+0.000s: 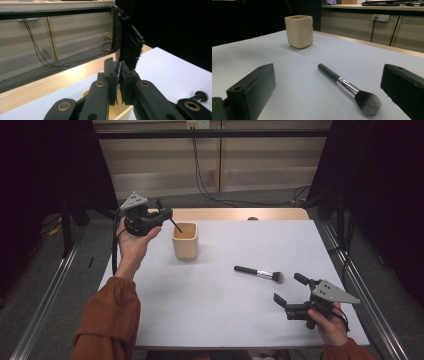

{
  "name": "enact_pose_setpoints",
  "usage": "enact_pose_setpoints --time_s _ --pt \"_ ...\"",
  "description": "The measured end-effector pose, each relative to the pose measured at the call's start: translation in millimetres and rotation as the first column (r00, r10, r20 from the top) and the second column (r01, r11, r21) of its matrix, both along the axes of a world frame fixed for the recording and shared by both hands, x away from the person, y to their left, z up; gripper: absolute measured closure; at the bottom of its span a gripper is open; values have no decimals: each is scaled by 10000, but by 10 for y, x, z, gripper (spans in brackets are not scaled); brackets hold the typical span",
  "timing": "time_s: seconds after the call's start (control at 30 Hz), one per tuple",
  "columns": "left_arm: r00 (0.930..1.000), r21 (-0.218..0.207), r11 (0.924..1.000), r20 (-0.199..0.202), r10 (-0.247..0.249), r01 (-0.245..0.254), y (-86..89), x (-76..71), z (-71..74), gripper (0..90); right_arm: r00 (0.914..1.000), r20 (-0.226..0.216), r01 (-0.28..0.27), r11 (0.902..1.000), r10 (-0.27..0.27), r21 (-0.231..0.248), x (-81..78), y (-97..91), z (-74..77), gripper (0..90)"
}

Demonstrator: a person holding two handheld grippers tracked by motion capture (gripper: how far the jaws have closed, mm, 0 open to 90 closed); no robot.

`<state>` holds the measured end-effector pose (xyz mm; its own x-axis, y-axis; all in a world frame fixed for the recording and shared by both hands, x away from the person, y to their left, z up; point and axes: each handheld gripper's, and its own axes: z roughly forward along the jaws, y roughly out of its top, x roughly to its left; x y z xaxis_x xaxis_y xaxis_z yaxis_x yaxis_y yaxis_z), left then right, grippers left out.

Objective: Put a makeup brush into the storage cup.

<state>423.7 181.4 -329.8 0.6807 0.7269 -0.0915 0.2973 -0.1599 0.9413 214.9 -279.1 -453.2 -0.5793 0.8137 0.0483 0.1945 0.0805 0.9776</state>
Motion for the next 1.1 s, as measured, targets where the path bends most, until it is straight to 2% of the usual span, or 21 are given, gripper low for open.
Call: enact_pose_setpoints --time_s 0.17,0.43,0.77,1.1 --pt "9998 147 9999 -203 -15 18 -44 59 -78 854 10000 -21 -32 10000 32 -21 0 3 -1 0" --pt "9995 328 9993 -269 -174 183 -119 33 -112 854 9999 -128 2 10000 -3 -66 2 -1 -7 0" --pt "9982 533 9986 -599 -23 55 -137 71 -254 854 9999 -138 -27 10000 26 -73 0 0 -7 0" --pt "9971 693 9976 -755 52 0 -139 90 -327 854 9999 -139 -50 10000 49 -78 -2 0 -6 0"
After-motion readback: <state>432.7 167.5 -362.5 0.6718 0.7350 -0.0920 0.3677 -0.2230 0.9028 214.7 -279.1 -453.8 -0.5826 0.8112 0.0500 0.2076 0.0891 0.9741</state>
